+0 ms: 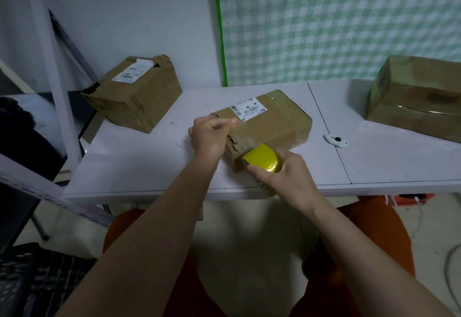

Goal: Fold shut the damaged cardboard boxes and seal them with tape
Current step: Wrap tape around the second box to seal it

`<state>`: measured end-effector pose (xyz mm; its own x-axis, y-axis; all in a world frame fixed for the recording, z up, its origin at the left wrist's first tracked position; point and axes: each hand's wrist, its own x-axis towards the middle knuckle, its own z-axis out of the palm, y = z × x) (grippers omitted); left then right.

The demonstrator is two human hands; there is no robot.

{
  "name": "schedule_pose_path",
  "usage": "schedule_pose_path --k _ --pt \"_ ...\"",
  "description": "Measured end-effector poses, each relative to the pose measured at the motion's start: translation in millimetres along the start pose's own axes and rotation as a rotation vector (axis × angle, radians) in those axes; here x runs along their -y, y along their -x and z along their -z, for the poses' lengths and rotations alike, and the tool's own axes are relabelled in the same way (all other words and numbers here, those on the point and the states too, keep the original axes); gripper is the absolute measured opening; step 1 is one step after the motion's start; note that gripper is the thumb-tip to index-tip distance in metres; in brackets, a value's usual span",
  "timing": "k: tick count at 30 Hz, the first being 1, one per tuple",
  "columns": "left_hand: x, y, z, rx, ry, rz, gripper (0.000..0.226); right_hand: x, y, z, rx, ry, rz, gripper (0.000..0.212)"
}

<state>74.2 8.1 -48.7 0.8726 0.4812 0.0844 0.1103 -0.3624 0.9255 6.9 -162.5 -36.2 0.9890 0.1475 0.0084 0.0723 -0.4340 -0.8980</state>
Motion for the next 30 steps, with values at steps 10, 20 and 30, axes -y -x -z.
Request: schedule_pose_path --k 10,20,30 --pt "9.7 -0.2 -8.5 -0.061 -0.184 -0.02 0.004 1.2 -17.5 -5.8 -0.007 0.165 -0.092 0.035" --pt "27.1 -1.6 -20.6 -0.099 -0.083 -0.055 0.01 3.7 -24.0 -10.4 0.037 0.289 -0.129 0.034" --pt "21.9 -25.1 -15.4 -0.072 -0.009 0.128 0.088 5.5 -24.5 -4.0 0.106 0.296 -0.143 0.031"
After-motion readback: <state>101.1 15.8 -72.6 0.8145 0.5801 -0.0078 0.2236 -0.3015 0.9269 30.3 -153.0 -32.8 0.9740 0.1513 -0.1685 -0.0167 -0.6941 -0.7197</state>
